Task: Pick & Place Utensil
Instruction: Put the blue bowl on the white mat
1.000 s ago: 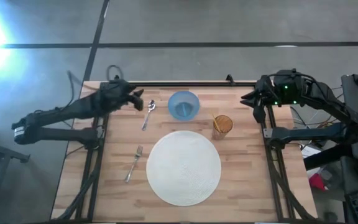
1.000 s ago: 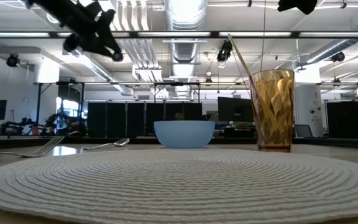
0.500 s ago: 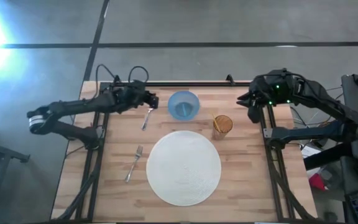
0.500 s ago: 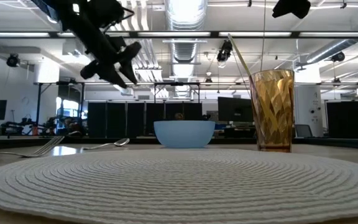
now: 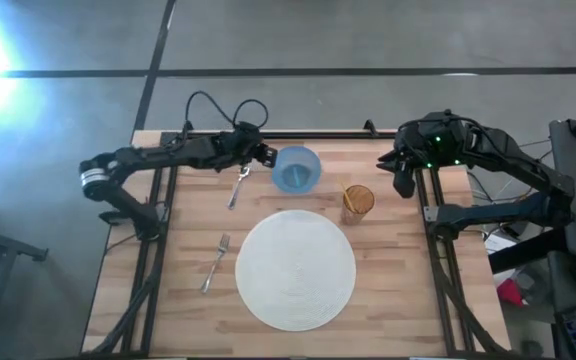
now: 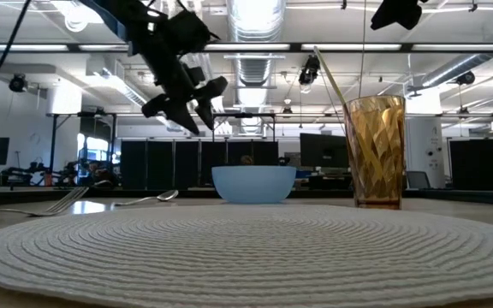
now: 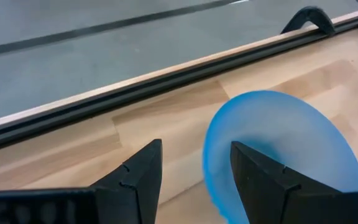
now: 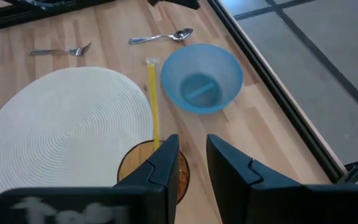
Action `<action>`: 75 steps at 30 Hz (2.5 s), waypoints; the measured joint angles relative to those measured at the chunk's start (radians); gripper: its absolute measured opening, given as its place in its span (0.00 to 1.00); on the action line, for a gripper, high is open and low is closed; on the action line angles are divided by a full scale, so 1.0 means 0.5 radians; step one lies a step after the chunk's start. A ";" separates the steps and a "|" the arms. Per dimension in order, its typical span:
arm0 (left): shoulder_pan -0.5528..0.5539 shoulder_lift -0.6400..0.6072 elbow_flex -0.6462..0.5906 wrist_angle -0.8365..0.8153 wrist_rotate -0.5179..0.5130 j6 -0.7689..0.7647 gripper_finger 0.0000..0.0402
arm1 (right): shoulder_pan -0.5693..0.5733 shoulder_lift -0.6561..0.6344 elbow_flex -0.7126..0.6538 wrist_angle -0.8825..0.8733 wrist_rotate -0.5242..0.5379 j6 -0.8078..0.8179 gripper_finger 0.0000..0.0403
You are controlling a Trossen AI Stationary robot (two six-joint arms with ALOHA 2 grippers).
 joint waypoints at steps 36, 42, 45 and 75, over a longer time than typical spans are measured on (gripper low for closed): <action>0.015 0.655 0.236 -0.052 0.224 -0.147 0.43 | -0.001 -0.002 0.000 0.000 -0.002 -0.037 0.17; 0.015 0.655 0.231 -0.050 0.225 -0.150 0.32 | -0.001 -0.002 0.000 0.000 -0.002 -0.037 0.17; 0.015 0.655 0.232 -0.043 0.225 -0.142 0.25 | 0.000 -0.002 0.000 0.000 -0.002 -0.037 0.17; 0.001 0.336 0.270 -0.203 0.208 0.260 0.00 | 0.000 -0.002 0.000 -0.003 -0.002 -0.049 0.17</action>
